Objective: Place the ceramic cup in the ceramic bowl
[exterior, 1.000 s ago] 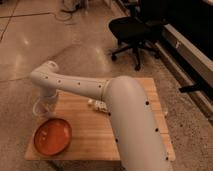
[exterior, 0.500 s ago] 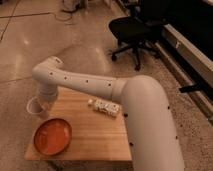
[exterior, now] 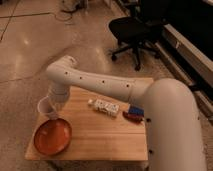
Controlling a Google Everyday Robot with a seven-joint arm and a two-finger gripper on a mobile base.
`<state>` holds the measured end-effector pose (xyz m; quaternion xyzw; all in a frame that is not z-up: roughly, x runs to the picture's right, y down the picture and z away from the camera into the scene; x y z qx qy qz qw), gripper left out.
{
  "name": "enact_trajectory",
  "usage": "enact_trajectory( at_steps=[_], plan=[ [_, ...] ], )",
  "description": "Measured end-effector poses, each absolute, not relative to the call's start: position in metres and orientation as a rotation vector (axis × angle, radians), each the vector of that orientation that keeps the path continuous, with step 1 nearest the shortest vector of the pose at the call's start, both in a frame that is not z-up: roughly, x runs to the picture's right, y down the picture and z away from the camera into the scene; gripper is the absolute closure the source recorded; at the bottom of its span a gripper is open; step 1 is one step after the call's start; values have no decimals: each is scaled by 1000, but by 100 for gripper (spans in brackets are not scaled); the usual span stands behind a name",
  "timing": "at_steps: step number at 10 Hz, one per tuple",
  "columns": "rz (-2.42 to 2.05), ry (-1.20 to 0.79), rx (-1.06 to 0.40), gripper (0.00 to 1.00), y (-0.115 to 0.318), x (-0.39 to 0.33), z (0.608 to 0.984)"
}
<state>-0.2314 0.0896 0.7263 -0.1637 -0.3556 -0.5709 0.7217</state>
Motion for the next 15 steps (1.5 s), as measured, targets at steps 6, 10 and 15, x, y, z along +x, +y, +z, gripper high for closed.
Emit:
enact_trajectory(
  at_steps=[6,10,15],
  plan=[
    [-1276,-805,-422,100,134,-188,709],
    [-1338,-862,-443,99,168,-203,695],
    [-1410,-885,-441,53,191,-240,696]
  ],
)
